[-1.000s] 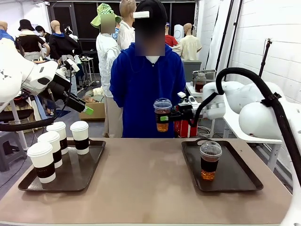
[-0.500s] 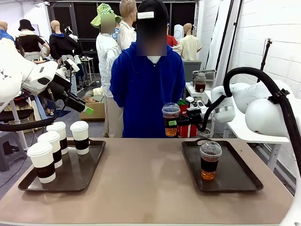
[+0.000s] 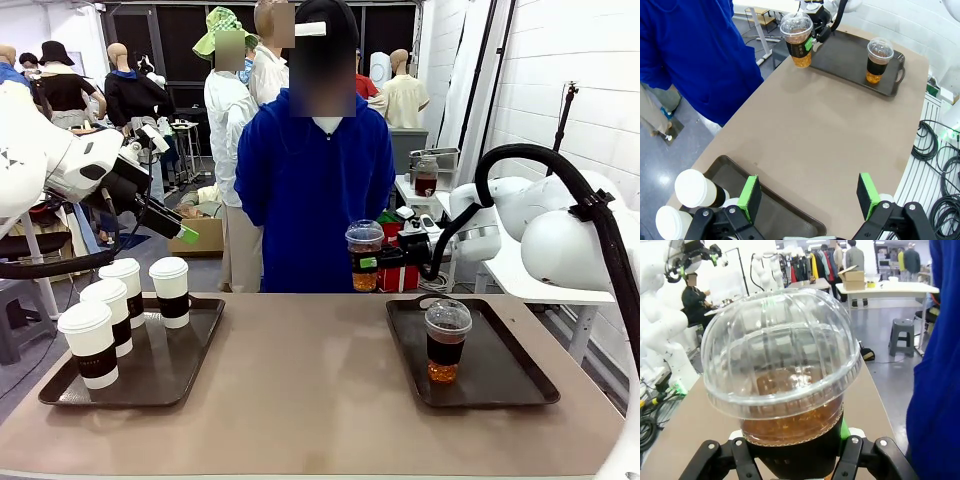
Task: Distribute the coffee onto the tray.
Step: Pick up another iced Americano from the middle of the table and place it on the right Handle tray.
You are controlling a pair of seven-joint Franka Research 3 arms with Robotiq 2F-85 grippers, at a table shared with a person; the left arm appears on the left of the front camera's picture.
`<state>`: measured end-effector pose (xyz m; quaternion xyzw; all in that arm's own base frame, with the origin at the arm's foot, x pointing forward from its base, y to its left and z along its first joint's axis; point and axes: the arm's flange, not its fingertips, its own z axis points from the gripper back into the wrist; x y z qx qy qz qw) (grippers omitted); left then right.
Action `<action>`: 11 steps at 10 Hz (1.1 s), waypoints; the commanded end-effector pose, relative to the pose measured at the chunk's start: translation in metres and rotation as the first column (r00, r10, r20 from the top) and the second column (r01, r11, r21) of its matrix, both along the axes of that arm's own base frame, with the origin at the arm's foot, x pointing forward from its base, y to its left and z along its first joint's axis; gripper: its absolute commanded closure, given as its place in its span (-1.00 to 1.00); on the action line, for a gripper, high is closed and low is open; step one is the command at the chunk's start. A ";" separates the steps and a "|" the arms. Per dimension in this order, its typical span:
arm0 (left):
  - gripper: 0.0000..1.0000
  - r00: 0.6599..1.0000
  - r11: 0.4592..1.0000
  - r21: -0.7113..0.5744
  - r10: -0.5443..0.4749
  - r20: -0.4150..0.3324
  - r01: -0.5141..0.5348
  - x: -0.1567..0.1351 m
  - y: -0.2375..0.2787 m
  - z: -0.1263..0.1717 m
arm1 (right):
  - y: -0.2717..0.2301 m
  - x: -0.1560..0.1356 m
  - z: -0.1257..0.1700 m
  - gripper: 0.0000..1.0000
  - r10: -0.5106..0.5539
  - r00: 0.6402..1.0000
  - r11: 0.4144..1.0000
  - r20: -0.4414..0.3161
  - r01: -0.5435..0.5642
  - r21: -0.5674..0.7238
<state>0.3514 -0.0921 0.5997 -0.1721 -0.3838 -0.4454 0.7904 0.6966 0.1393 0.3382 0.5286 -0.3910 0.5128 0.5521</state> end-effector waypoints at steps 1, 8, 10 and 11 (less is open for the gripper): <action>-1.00 1.000 1.000 -0.006 -0.006 -0.005 0.006 0.000 0.002 -0.001 | -0.030 -0.002 0.005 -0.26 -0.014 1.000 1.000 0.021 0.014 0.009; -1.00 1.000 1.000 -0.006 -0.006 -0.005 0.006 0.000 0.002 -0.001 | -0.118 -0.026 -0.027 -0.26 -0.083 0.994 0.996 0.075 0.081 0.034; -1.00 1.000 1.000 -0.006 -0.006 -0.005 0.006 0.000 0.002 -0.001 | -0.127 -0.033 -0.038 -0.26 -0.097 0.990 0.995 0.099 0.094 0.041; -1.00 1.000 1.000 -0.006 -0.006 -0.005 0.006 0.000 0.002 -0.001 | -0.130 -0.036 -0.043 -0.26 -0.096 0.991 0.995 0.099 0.092 0.044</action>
